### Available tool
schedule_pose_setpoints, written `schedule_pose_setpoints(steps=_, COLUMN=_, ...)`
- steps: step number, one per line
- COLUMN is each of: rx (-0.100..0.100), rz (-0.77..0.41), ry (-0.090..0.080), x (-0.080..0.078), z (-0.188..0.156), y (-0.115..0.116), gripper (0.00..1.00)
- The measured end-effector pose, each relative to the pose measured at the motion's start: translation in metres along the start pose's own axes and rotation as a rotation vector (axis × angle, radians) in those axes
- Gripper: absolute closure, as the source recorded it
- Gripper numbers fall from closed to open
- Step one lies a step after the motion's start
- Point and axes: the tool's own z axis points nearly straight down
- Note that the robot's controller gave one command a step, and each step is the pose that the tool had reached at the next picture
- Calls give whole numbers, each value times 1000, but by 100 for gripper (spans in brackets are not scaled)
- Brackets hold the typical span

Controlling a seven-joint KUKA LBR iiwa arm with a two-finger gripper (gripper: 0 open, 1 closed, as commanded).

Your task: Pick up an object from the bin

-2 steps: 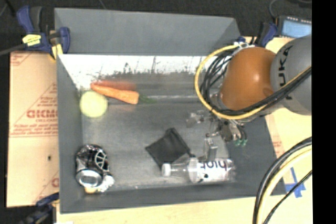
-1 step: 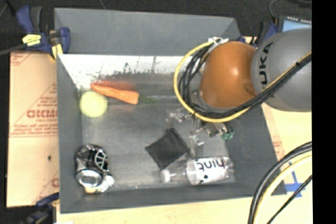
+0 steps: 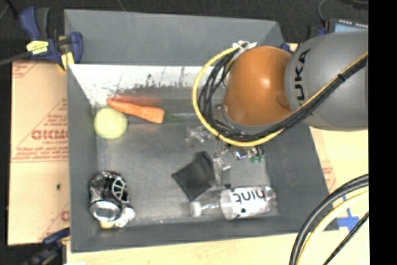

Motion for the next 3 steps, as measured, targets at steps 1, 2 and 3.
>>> schedule_pose_setpoints(steps=1, rx=4, rz=-157, ry=-3, x=6, z=53, y=-11, gripper=0)
schedule_pose_setpoints(steps=2, rx=0, rz=-9, ry=-5, x=19, z=79, y=-13, gripper=100)
schedule_pose_setpoints(steps=3, rx=0, rz=-10, ry=-5, x=19, z=79, y=-13, gripper=100)
